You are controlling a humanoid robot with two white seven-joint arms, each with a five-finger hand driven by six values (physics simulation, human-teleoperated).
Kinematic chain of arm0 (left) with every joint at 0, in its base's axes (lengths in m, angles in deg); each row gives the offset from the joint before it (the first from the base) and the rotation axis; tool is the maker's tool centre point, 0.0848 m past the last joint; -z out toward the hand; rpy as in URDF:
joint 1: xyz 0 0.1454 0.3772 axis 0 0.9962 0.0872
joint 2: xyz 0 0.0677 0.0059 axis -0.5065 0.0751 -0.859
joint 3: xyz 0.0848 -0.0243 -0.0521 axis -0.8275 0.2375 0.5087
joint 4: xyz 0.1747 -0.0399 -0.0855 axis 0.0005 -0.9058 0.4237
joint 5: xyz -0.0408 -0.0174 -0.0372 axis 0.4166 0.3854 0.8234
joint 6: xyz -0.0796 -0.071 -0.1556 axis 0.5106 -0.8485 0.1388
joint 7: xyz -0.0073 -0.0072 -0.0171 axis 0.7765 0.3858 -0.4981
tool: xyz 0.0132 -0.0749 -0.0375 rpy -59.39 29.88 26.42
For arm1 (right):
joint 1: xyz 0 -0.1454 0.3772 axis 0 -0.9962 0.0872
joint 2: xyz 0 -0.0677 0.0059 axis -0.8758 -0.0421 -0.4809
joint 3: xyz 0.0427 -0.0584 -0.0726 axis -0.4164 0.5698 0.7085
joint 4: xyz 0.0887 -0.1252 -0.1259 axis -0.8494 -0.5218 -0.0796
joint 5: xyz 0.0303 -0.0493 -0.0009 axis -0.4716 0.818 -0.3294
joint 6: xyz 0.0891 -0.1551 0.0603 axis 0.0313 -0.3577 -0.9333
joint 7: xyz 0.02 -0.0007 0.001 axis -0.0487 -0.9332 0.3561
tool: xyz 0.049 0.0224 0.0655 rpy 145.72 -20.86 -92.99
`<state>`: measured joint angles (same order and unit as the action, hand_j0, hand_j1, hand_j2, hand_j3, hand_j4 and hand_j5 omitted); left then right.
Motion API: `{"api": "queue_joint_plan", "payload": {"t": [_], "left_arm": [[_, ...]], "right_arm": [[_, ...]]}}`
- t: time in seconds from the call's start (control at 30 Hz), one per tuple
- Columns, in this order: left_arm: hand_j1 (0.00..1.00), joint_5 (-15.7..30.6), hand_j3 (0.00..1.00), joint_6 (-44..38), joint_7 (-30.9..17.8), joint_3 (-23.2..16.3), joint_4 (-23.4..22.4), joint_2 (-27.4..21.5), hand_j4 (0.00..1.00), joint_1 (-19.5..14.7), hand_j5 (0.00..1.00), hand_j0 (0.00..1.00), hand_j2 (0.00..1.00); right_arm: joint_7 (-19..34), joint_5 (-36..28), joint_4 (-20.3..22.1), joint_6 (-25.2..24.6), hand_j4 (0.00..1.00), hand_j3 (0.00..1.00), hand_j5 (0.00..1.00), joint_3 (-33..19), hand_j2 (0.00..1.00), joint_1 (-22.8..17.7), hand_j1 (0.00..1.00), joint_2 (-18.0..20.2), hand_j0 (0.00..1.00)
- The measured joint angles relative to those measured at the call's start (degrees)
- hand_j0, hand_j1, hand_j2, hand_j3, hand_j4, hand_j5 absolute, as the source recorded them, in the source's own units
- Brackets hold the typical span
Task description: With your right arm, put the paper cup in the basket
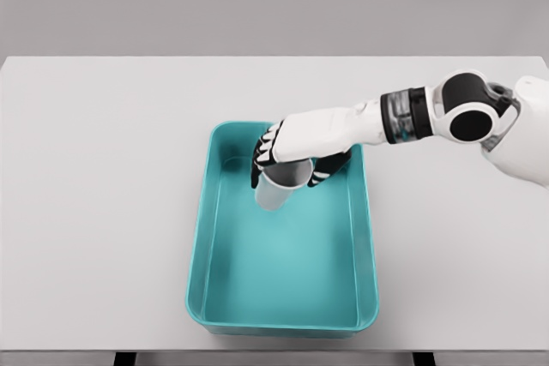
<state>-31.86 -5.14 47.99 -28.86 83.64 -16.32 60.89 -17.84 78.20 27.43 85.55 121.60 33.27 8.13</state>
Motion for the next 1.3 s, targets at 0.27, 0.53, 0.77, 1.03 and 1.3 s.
{"api": "queue_joint_plan", "payload": {"t": [0.27,0.53,0.77,1.03,1.3], "left_arm": [[1.0,0.0,1.0,0.0,0.0,0.0,0.0,0.0,1.0,0.0,1.0,1.0,1.0],[1.0,0.0,1.0,0.0,0.0,0.0,0.0,0.0,1.0,0.0,1.0,1.0,1.0],[1.0,0.0,1.0,0.01,0.0,0.0,0.0,0.0,1.0,0.0,1.0,1.0,1.0],[1.0,0.0,1.0,0.0,0.0,0.0,0.0,0.0,1.0,0.0,1.0,1.0,1.0],[1.0,0.0,1.0,0.0,0.0,0.0,0.0,0.0,1.0,0.0,1.0,1.0,1.0]], "right_arm": [[0.0,0.05,-0.54,0.03,0.73,0.73,0.73,1.4,0.73,0.0,0.73,-0.09,0.73],[0.0,0.05,-0.63,0.08,0.8,0.8,0.8,1.65,0.8,-0.17,0.8,-0.12,0.8],[0.0,0.04,-0.56,0.08,0.88,0.88,0.88,1.73,0.88,-0.18,0.88,-0.13,0.88],[0.0,0.04,-0.37,0.08,0.91,0.91,0.91,1.98,0.91,-0.18,0.91,-0.13,0.91],[0.0,0.1,-0.08,0.08,0.98,0.98,0.98,2.37,0.98,0.09,0.98,-0.05,0.98]]}}
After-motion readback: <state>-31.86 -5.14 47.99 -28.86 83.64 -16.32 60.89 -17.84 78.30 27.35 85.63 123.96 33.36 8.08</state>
